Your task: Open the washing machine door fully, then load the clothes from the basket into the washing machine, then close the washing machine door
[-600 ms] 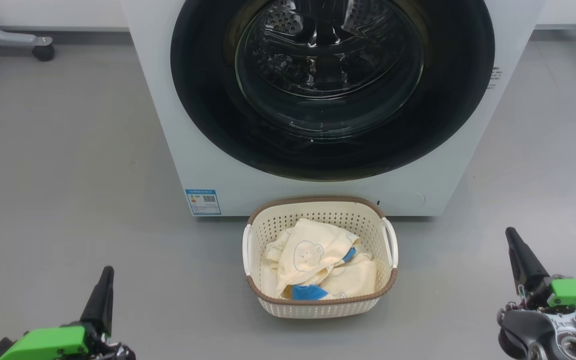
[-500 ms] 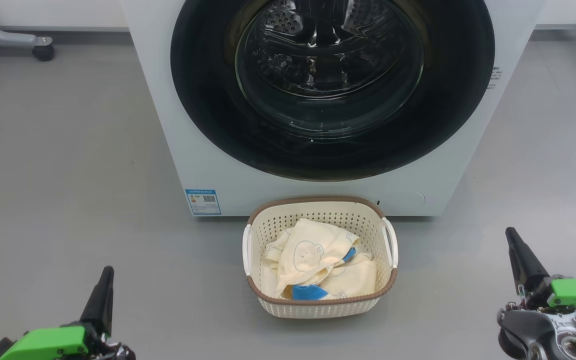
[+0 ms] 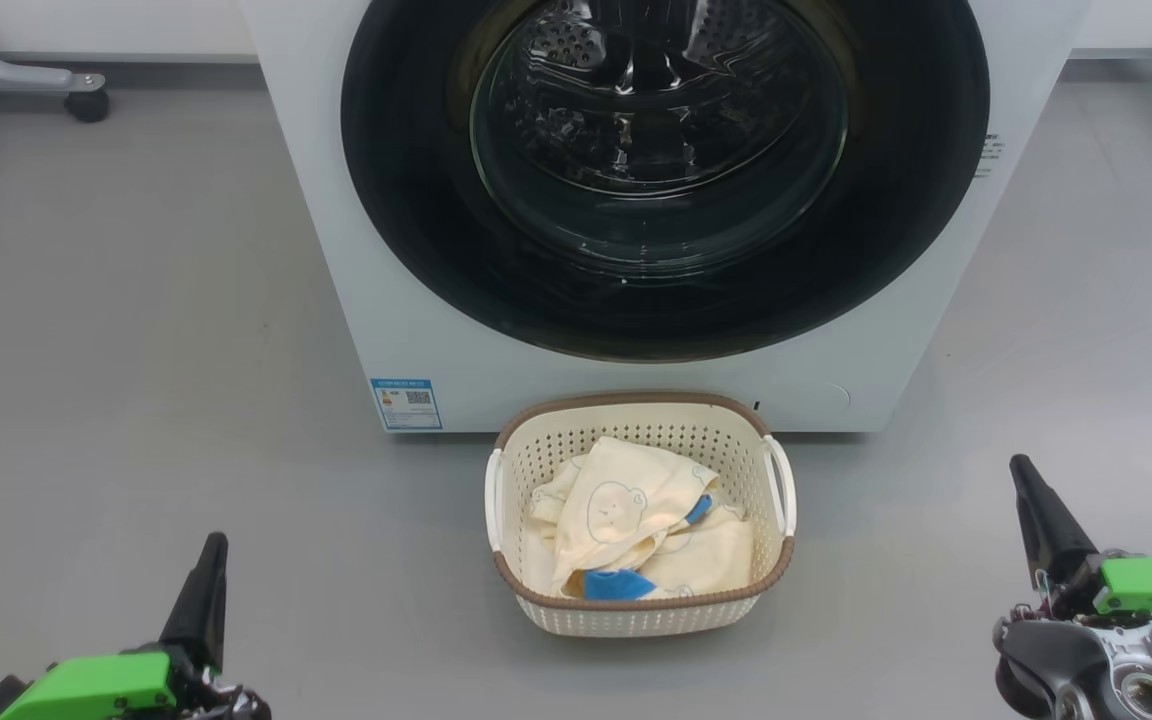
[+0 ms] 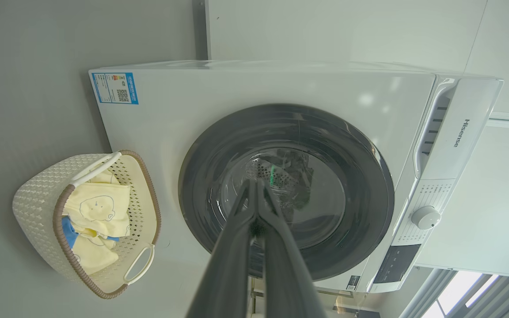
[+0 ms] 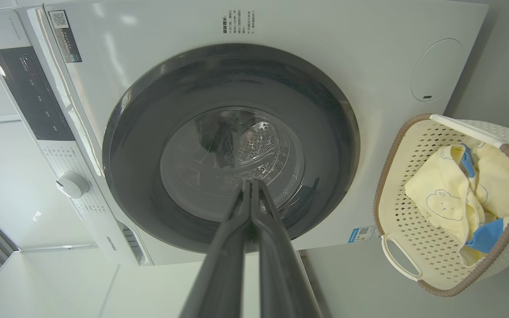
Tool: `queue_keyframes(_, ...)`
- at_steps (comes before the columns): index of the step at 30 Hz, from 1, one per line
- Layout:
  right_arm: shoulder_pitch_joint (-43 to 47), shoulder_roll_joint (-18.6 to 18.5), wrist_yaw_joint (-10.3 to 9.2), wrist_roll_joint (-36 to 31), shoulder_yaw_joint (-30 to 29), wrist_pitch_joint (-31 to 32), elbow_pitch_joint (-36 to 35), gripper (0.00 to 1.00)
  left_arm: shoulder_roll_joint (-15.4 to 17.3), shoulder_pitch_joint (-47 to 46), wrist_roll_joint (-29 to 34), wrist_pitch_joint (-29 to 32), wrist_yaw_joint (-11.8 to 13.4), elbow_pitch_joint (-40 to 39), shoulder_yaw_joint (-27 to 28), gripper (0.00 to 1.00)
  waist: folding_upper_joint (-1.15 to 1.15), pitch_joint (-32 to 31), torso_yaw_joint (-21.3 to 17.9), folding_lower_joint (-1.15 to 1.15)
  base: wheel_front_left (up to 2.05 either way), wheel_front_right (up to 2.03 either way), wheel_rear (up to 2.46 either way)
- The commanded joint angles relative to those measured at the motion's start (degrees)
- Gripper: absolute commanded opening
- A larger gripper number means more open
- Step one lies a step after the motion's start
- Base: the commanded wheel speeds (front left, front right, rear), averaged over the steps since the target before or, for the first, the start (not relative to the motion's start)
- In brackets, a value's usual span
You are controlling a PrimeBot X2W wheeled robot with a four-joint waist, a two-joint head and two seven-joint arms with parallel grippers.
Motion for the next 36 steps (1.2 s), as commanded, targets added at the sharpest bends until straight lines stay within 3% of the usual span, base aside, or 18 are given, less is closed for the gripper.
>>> queue_keyframes(1,-3.26,-0.49,-0.16,-0.52,0.87,0.32,-1.79,0.0,0.54,-2.94,0.61,0.38,-0.41,-1.9,2.1,0.0,0.0,0.0,0.0,0.0,0.0,0.0,0.0)
queue_keyframes(24,-3.26,-0.47,-0.16,-0.54,0.84,0.35,-1.79,0.0,0.53,-2.94,0.63,0.4,-0.41,-1.9,2.12,0.0,0.0,0.0,0.0,0.0,0.0,0.0,0.0)
queue_keyframes(25,0.01,0.14,0.0,0.0,-0.01,0.0,0.08,1.0,-0.02,0.01,0.0,0.05,0.02,0.08,0.02,1.0,0.0,0.0,0.0,0.0,0.0,0.0,0.0)
queue_keyframes(30,2.28,1.09,0.02,0.01,0.4,-0.13,3.37,1.0,-0.64,1.83,0.02,-0.11,0.07,3.62,-0.66,1.0,0.0,0.03,0.0,0.0,0.0,0.0,0.0)
queue_keyframes(36,2.52,1.01,0.01,-0.06,0.81,-1.08,2.3,1.0,-0.59,1.84,0.38,-1.12,0.05,3.28,-1.22,1.0,0.0,0.09,-0.01,0.0,0.0,0.0,0.0)
